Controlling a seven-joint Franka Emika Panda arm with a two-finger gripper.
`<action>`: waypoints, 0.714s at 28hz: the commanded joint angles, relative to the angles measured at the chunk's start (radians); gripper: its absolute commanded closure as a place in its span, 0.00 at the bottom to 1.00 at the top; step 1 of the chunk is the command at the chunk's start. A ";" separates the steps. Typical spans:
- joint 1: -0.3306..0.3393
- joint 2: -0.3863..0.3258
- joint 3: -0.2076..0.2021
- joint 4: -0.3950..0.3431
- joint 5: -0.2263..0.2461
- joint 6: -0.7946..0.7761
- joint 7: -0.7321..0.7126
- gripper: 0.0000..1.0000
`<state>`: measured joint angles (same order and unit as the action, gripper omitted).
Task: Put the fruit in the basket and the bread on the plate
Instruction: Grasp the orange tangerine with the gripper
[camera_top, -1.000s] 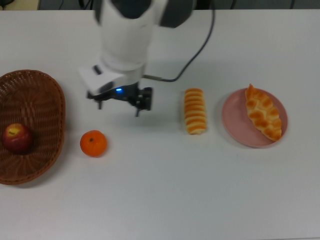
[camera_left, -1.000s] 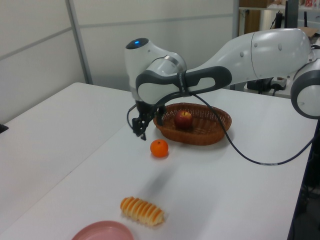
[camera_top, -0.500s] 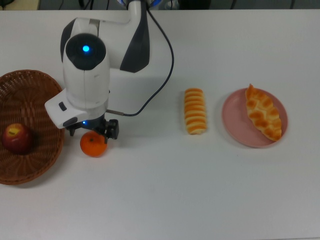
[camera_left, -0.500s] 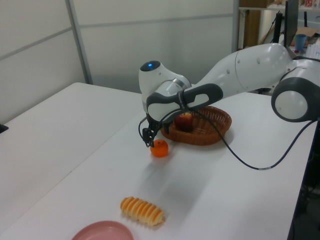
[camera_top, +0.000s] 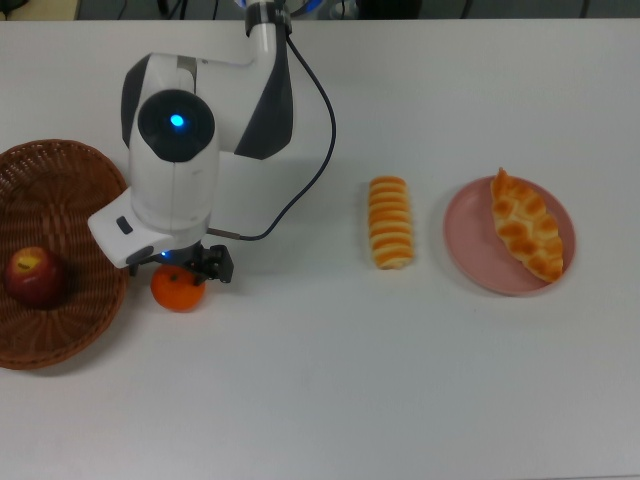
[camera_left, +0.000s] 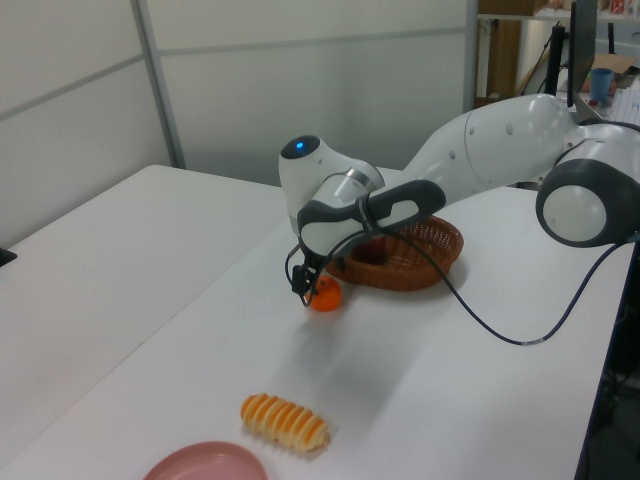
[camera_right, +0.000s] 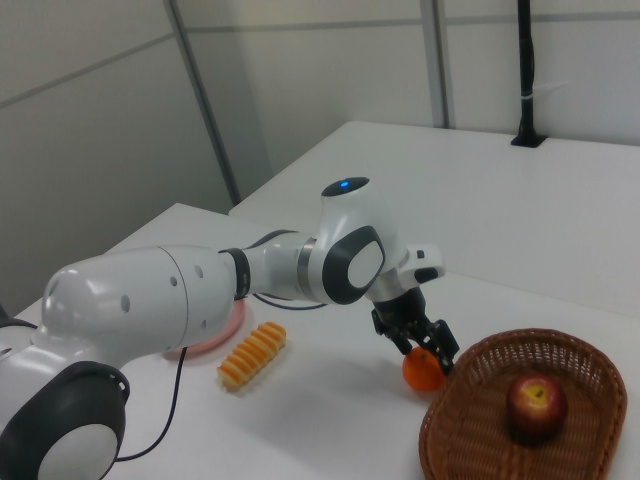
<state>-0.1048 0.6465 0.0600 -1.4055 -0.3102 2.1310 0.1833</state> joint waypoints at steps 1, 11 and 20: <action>0.007 0.015 0.004 -0.023 -0.038 0.012 -0.010 0.00; 0.019 0.015 0.009 -0.024 -0.040 0.010 -0.007 0.47; 0.010 -0.022 0.011 -0.013 0.026 0.010 0.001 1.00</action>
<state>-0.0907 0.6705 0.0699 -1.4053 -0.3271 2.1310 0.1843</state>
